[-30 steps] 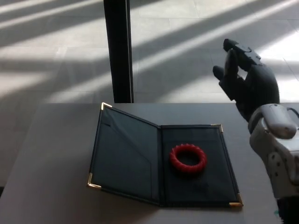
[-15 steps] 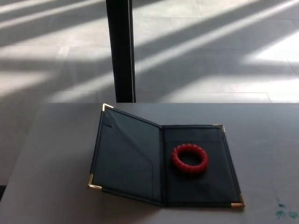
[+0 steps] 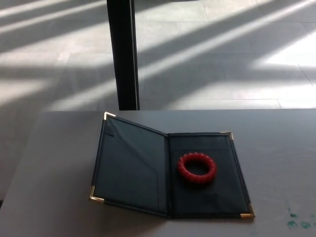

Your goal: There is a diary kept infront of the robot and the robot uses its right hand to grab its cover and puses it to the left to open it.

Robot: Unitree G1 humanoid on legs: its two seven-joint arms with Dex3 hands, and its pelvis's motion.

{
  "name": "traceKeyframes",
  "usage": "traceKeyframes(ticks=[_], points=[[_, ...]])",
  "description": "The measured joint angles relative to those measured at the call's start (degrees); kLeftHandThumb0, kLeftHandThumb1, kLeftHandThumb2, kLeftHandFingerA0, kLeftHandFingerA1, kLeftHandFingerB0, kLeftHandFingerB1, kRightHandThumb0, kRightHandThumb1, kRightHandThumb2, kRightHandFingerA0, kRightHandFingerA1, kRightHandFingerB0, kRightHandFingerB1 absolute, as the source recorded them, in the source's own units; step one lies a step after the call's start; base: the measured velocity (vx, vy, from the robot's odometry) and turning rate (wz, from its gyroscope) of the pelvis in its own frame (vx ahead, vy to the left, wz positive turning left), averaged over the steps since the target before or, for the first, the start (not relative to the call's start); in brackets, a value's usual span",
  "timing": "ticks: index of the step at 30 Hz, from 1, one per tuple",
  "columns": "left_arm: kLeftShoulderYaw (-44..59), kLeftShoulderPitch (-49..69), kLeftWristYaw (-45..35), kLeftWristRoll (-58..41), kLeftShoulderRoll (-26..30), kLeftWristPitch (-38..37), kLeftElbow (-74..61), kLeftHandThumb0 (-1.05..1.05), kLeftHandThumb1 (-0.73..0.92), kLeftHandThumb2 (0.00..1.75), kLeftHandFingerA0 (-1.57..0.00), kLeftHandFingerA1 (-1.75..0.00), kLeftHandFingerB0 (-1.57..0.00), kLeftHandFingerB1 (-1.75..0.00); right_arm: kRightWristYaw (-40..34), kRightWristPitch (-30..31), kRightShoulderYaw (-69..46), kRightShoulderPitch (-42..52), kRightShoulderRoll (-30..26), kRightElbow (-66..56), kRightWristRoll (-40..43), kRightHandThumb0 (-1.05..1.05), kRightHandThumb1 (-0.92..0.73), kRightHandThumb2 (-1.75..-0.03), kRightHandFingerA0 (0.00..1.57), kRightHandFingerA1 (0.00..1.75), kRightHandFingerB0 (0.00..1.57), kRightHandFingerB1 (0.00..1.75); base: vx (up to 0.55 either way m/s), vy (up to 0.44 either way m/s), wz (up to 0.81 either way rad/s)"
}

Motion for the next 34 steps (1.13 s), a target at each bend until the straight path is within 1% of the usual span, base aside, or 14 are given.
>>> traceKeyframes(ticks=[3, 4, 8, 10, 12, 17, 18, 19, 20, 27, 29, 31, 32, 34], points=[[0.4, 0.0, 0.2, -0.1, 0.0, 0.0, 0.2, -0.93, 0.91, 1.41, -0.49, -0.99, -0.12, -0.72, 0.3, -1.7, -2.4, 5.7, 4.5, 0.1, 0.6, -0.73, -0.92, -0.78, 0.34, 0.47, 0.25, 0.43, 0.0, 0.0, 0.0], [0.6, 0.0, 0.2, -0.1, 0.0, 0.0, 0.4, -1.03, 0.92, 1.0, -0.35, -1.09, -0.2, -0.85, 0.3, -2.5, -3.0, 7.8, 6.7, 0.4, 0.8, -0.75, -0.92, -0.79, 0.33, 0.48, 0.23, 0.44, 0.0, 0.0, 0.0], [0.9, 0.0, 0.2, -0.1, 0.1, 0.0, 1.5, -0.93, 0.91, 1.4, -0.51, -1.01, -0.16, -0.74, 0.4, -5.1, -3.3, 11.5, 12.4, 3.5, 1.3, -0.73, -0.92, -0.8, 0.35, 0.48, 0.26, 0.45, 0.0, 0.0, 0.0], [1.1, -0.1, 0.2, -0.1, 0.1, -0.1, 1.9, -1.04, 0.92, 0.98, -0.34, -1.09, -0.21, -0.86, 0.5, -6.5, -3.0, 12.4, 14.1, 4.9, 1.4, -0.76, -0.92, -0.79, 0.34, 0.47, 0.25, 0.44, 0.0, 0.0, 0.0], [1.3, -0.1, 0.1, -0.1, 0.2, -0.1, 2.2, -0.93, 0.92, 1.41, -0.51, -1.02, -0.11, -0.71, 0.7, -7.8, -2.0, 13.2, 15.3, 5.8, 1.4, -0.76, -0.92, -0.74, 0.36, 0.46, 0.28, 0.43, 0.0, 0.0, 0.0], [1.2, -0.1, -0.1, -0.1, 0.3, -0.1, 2.6, -1.04, 0.92, 0.99, -0.32, -1.08, -0.18, -0.84, 1.2, -11.2, 1.5, 14.9, 17.2, 7.7, 1.1, -0.73, -0.92, -0.7, 0.41, 0.46, 0.34, 0.44, 0.0, 0.0, 0.0], [1.1, -0.1, -0.2, -0.1, 0.4, -0.2, 2.8, -0.93, 0.91, 1.4, -0.5, -0.98, -0.12, -0.72, 1.2, -12.0, 2.4, 15.3, 17.6, 8.1, 1.0, -0.72, -0.92, -0.69, 0.47, 0.47, 0.4, 0.45, 0.0, 0.0, 0.0], [0.9, -0.2, -0.2, 0.0, 0.4, -0.2, 2.9, -1.04, 0.92, 0.99, -0.36, -1.08, -0.23, -0.87, 1.2, -12.7, 3.0, 15.7, 17.9, 8.4, 1.0, -0.73, -0.92, -0.69, 0.45, 0.47, 0.37, 0.44, 0.0, 0.0, 0.0], [0.8, -0.2, -0.2, 0.0, 0.4, -0.2, 2.9, -0.94, 0.91, 1.41, -0.51, -1.01, -0.14, -0.74, 1.2, -13.4, 3.6, 16.0, 18.1, 8.8, 1.0, -0.72, -0.92, -0.7, 0.45, 0.47, 0.36, 0.44, 0.0, 0.0, 0.0], [-0.5, 0.7, -0.2, 0.6, 0.5, -1.0, 3.5, -0.97, 0.92, 1.43, -0.54, -1.04, -0.22, -0.79, 0.6, -17.8, 5.0, 18.2, 18.5, 10.3, 1.2, -0.76, -0.92, -0.71, 0.46, 0.46, 0.4, 0.44, 0.0, 0.0, 0.0], [-0.5, 0.8, -0.2, 0.7, 0.6, -1.1, 3.5, -0.97, 0.92, 1.43, -0.53, -1.05, -0.22, -0.79, 0.5, -19.0, 5.8, 18.3, 18.5, 11.6, 1.1, -0.73, -0.76, -1.17, 0.44, 0.59, 0.33, 0.53, 0.0, 0.0, 0.0], [-0.5, 1.3, -0.2, 0.7, 0.8, -1.2, 3.5, -0.97, 0.92, 1.43, -0.51, -1.05, -0.16, -0.77, 0.5, -19.9, 7.1, 18.8, 18.5, 12.7, 1.0, -0.76, -0.92, -0.68, 0.48, 0.45, 0.43, 0.44, 0.0, 0.0, 0.0], [-0.5, 1.5, -0.2, 0.7, 0.9, -1.2, 3.5, -0.99, 0.9, 1.42, -0.5, -1.03, -0.12, -0.74, 0.5, -20.1, 7.6, 19.0, 18.5, 12.9, 1.0, -0.72, -0.77, -1.18, 0.43, 0.6, 0.33, 0.54, 0.0, 0.0, 0.0], [-0.5, 1.6, -0.4, 0.7, 1.1, -1.3, 4.1, -1.0, 0.9, 1.41, -0.49, -1.03, -0.15, -0.76, 0.5, -20.5, 8.2, 19.0, 18.5, 13.3, 1.2, -0.72, -0.77, -1.18, 0.44, 0.6, 0.31, 0.54, 0.0, 0.0, 0.0]])
